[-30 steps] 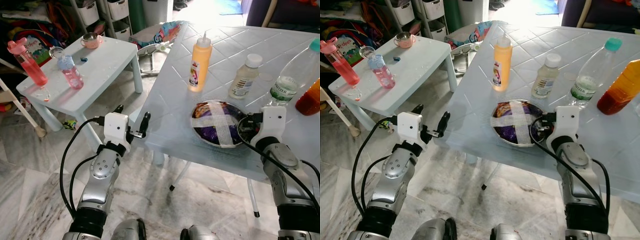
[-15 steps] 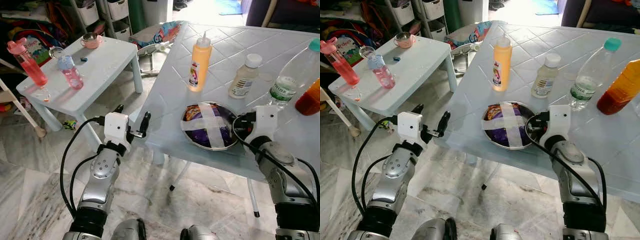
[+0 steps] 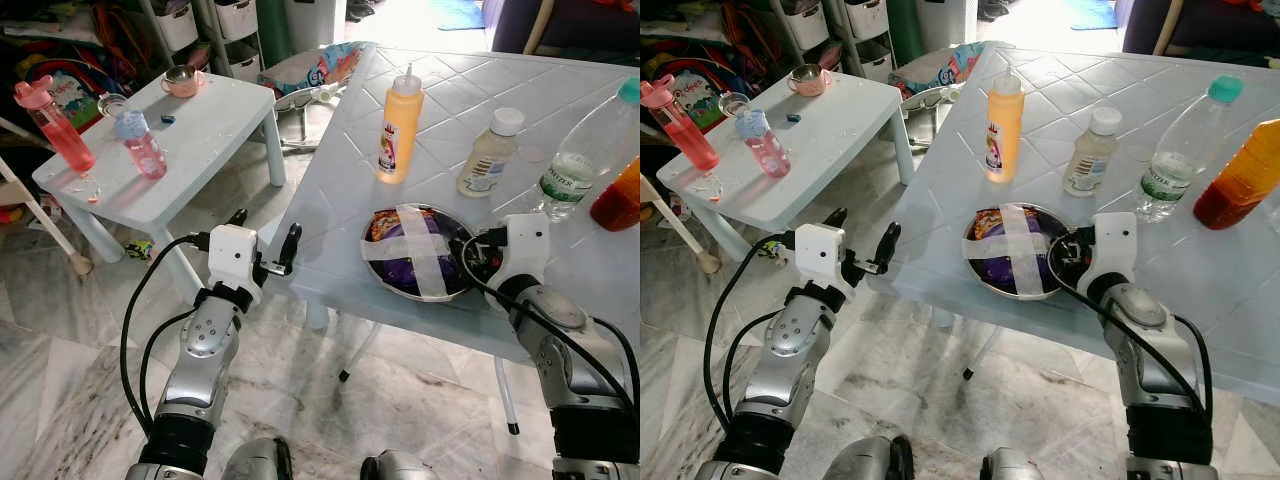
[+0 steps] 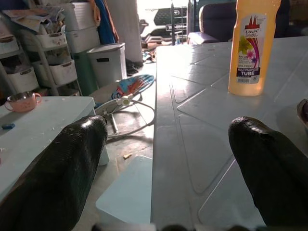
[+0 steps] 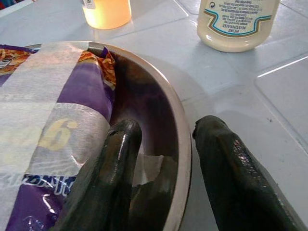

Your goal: Restocking fridge

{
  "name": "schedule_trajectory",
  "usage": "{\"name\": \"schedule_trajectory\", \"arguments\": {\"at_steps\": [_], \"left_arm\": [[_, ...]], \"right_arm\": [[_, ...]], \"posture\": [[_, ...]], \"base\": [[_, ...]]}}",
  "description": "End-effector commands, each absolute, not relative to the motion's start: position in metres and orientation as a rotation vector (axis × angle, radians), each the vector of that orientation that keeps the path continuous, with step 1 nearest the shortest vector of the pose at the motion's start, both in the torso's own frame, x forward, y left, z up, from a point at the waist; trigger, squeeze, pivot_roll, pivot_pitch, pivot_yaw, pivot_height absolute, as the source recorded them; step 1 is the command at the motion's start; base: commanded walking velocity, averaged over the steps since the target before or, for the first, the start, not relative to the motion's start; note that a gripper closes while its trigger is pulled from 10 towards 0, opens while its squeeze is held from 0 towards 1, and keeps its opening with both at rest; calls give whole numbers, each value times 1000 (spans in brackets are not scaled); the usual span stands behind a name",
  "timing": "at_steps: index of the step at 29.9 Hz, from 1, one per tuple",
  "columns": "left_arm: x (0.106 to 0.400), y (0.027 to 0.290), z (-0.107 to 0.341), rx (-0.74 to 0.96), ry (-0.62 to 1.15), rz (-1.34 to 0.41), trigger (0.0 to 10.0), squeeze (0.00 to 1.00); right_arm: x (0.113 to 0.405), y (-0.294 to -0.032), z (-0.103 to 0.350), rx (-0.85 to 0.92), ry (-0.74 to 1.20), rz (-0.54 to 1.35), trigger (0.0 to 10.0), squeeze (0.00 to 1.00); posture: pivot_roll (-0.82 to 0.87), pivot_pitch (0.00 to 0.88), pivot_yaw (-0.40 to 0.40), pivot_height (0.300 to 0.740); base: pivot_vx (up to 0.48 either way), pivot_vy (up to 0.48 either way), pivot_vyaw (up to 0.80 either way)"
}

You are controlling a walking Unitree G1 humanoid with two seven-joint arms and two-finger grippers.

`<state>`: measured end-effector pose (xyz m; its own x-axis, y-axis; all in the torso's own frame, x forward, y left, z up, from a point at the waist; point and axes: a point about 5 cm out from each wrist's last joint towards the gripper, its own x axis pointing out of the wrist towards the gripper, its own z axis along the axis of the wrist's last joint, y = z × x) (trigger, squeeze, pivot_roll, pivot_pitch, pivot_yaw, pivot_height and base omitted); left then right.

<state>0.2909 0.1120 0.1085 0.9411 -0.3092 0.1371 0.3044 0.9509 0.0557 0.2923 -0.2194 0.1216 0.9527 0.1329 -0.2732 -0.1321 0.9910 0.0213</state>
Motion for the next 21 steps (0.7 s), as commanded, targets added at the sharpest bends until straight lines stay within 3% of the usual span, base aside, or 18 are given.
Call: {"name": "schedule_trajectory", "arguments": {"at_steps": [1, 2, 21], "left_arm": [[292, 113, 108, 45, -143, -307, 10000, 0], [292, 113, 108, 45, -143, -306, 10000, 0], [293, 112, 108, 43, -145, -306, 10000, 0]], "right_arm": [[291, -218, 111, 4, 325, 139, 4431, 0], [291, -218, 109, 6, 333, 140, 0, 0], [294, -215, 106, 70, 338, 126, 0, 0]], "posture": [[-48, 73, 84, 740], [-46, 74, 84, 740], [-49, 71, 82, 740]], "base": [[0, 0, 0], [0, 0, 0], [0, 0, 0]]}}
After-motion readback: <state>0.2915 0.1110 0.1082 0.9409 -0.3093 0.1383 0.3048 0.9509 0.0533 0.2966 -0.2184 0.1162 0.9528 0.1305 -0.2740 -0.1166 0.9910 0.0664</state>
